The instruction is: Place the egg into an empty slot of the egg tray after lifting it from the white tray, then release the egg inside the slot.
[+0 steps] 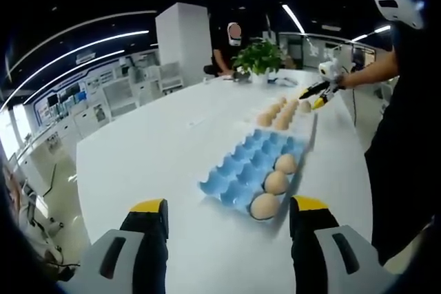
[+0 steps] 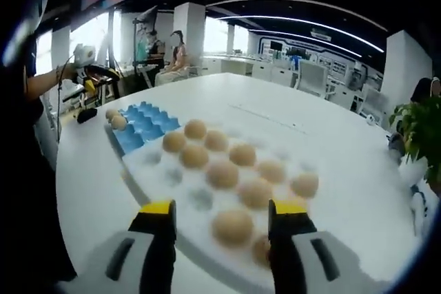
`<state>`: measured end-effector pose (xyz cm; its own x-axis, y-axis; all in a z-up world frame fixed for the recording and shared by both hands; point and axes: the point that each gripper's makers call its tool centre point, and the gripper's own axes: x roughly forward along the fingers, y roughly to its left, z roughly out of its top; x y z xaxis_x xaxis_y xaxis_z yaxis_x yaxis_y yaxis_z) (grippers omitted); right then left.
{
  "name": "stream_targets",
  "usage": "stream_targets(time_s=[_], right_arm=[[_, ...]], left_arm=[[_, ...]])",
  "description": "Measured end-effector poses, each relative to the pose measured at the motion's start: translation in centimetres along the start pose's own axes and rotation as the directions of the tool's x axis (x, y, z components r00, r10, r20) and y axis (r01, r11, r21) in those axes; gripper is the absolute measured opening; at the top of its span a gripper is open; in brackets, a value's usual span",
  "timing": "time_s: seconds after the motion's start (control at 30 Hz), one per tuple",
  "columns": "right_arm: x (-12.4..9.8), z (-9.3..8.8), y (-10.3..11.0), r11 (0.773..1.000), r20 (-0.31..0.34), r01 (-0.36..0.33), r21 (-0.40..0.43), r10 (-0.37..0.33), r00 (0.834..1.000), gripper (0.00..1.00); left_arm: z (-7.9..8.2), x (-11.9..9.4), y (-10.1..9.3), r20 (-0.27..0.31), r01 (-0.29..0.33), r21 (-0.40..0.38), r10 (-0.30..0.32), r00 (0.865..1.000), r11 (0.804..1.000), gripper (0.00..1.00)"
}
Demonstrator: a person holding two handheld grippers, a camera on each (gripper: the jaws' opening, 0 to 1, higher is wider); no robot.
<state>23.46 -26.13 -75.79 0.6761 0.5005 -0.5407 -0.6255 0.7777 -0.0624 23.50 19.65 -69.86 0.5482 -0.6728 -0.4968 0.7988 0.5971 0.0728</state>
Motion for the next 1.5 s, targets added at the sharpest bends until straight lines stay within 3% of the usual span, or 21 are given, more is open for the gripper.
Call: stream_targets(time_s=[0.17, 0.53, 0.6, 0.63, 1.1, 1.2, 1.4, 1.5], right_arm=[[0.4, -0.8, -0.4, 1.000, -0.027, 0.009, -0.008, -0.009, 1.000, 0.39], [1.2, -1.7, -0.9, 1.000, -0.073, -0.004, 0.024, 0.006, 0.997, 0.32], [1.5, -2.0, -1.0, 1.000, -0.079, 0.005, -0.014, -0.006, 0.997, 0.28], [1.5, -1.8, -0.6, 0.999, -0.088, -0.002, -0.044, -0.002, 0.996, 0.28], [2.0, -2.1, -0.7, 0.999, -0.171, -0.033, -0.018, 0.030, 0.985, 0.28], [2.3, -2.3, -1.2, 1.000, -0.204, -0.027, -0.003, 0.026, 0.979, 0.28], [2.6, -2.0, -0.2, 0.991, -0.269, -0.100, -0.085, 0.074, 0.960, 0.28], [2.7, -2.0, -0.1, 0.983, -0.329, -0.139, -0.118, 0.093, 0.940, 0.29]], left_arm=[[0.1, 0.0, -0.1, 0.000, -0.002, -0.001, 0.002, 1.000, 1.000, 0.72], [0.3, -0.2, -0.2, 0.001, -0.006, 0.001, 0.006, 1.000, 1.000, 0.72], [0.3, -0.3, -0.2, 0.003, -0.007, -0.001, 0.007, 1.000, 1.000, 0.72], [0.3, -0.3, -0.2, 0.005, -0.008, -0.001, 0.008, 1.000, 1.000, 0.72], [0.6, -0.2, 0.1, 0.014, -0.014, 0.006, 0.014, 1.000, 1.000, 0.71], [0.6, -0.2, 0.2, 0.011, -0.016, 0.009, 0.016, 1.000, 1.000, 0.71], [0.8, -0.3, 0.3, 0.016, -0.022, 0.011, 0.022, 1.000, 1.000, 0.69], [0.8, -0.2, 0.3, 0.015, -0.021, 0.014, 0.021, 1.000, 1.000, 0.69]])
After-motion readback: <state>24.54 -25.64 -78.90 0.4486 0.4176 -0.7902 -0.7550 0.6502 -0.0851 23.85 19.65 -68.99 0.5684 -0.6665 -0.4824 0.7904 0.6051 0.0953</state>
